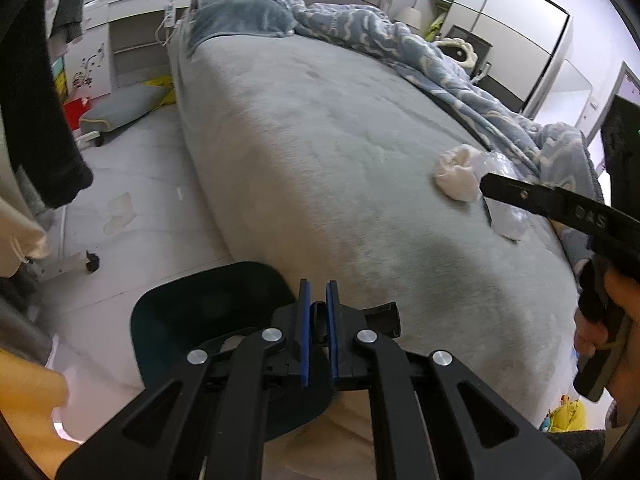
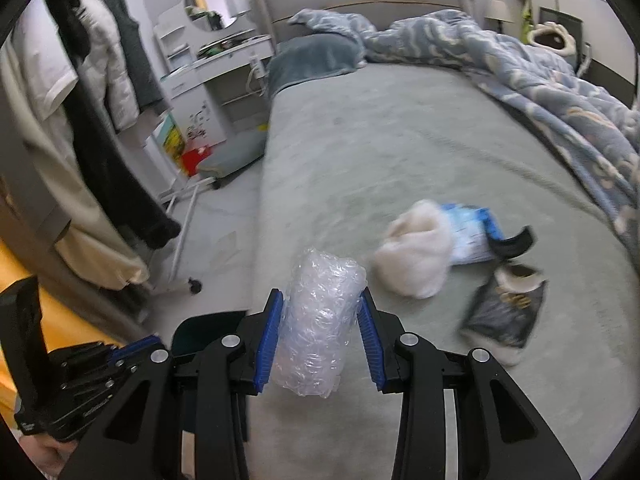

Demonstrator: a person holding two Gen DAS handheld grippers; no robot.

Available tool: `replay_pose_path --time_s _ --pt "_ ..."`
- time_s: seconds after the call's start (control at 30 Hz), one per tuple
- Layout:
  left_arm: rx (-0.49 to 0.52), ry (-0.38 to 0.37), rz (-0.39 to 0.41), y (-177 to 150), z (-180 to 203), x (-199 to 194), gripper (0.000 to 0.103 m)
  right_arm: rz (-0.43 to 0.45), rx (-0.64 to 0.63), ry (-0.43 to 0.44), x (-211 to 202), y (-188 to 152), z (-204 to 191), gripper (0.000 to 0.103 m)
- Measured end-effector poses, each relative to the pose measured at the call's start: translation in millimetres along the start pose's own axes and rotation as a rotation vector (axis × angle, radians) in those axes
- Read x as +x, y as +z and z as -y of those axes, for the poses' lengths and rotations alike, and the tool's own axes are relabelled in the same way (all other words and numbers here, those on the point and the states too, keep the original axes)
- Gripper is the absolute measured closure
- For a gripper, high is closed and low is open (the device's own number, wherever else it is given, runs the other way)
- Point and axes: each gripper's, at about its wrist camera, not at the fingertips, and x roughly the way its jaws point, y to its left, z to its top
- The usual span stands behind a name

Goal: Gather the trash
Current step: 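Carry the bubble wrap over the green bin with the right tool while the left tool moves over the bin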

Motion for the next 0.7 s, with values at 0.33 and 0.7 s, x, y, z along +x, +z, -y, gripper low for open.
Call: replay_pose_path --time_s 0.33,0.7 --pt "-0.046 0.081 -0.064 -20 -41 9 0.095 -0.048 -0.055 0.080 13 -16 -52 0.064" --pt "-0.099 0.147 -0.163 -40 -88 23 0.094 -0.118 -0.107 0.137 40 -25 -96 0.064"
